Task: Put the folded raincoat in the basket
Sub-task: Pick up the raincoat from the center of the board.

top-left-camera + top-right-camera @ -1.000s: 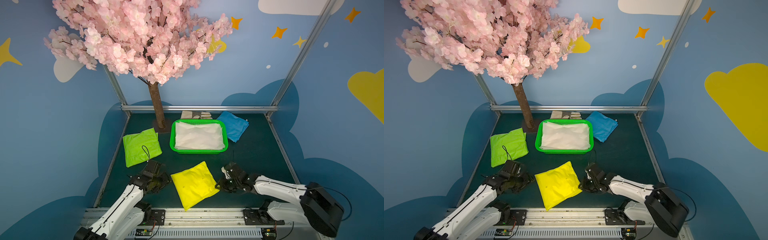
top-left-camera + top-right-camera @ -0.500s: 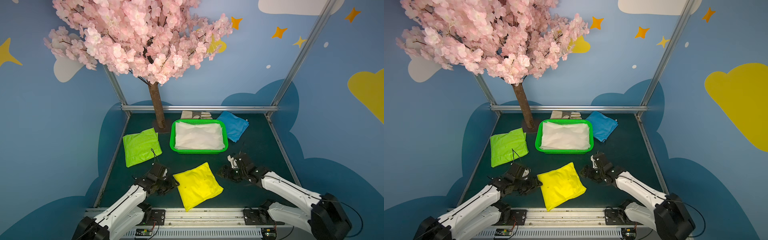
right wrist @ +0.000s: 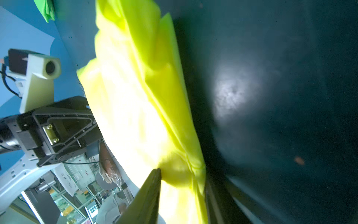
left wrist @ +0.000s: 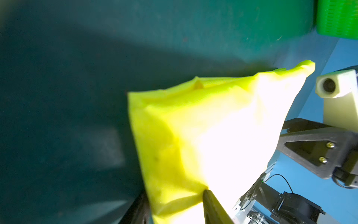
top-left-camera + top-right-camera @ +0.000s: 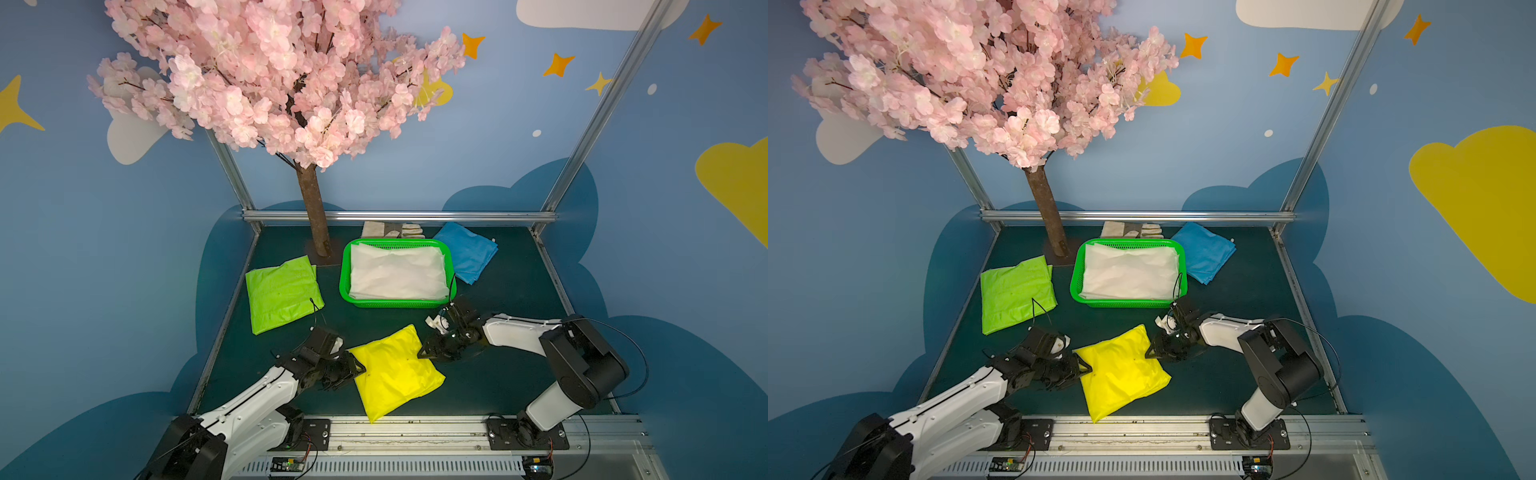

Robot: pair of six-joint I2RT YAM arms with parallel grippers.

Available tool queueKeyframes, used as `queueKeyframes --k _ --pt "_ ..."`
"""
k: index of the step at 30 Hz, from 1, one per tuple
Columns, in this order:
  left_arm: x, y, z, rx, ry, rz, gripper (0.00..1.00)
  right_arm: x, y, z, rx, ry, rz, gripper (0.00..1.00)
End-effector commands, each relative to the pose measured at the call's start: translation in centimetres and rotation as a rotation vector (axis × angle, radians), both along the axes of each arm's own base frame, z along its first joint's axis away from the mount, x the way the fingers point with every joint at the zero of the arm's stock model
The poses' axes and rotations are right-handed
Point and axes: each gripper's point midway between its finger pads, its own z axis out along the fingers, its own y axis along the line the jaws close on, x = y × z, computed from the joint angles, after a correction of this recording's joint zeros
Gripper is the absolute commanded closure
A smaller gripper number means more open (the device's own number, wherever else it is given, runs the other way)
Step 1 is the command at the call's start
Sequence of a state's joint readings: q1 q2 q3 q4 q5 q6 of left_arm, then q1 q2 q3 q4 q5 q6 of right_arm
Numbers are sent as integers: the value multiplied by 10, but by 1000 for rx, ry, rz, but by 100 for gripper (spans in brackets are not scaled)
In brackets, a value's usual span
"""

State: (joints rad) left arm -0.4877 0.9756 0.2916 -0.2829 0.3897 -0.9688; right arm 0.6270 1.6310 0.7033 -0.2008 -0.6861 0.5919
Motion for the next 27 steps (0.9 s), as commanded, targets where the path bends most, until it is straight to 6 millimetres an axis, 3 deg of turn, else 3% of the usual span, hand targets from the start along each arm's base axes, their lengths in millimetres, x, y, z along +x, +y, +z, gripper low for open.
queueKeyframes --k 1,5,10,13,15,16,23,27 --pt "-4 3 -11 33 21 -2 54 -3 6 -4 3 7 28 72" --pt "-3 4 -11 39 21 0 62 -3 8 -6 10 4 24 88" --pt "1 4 -10 39 5 14 72 -8 9 -5 10 -6 40 93" --pt "2 1 -6 27 0 4 83 -9 9 -2 7 -17 41 97" --pt "2 0 -1 19 -1 0 97 -10 10 2 17 -27 39 100" --pt "1 1 2 26 -1 -4 98 -11 11 6 23 -32 39 100" --pt "0 15 59 69 -88 12 98 -34 11 57 23 -126 109 100" --pt "8 13 100 49 -171 -1 97 -35 6 110 80 -207 107 100"
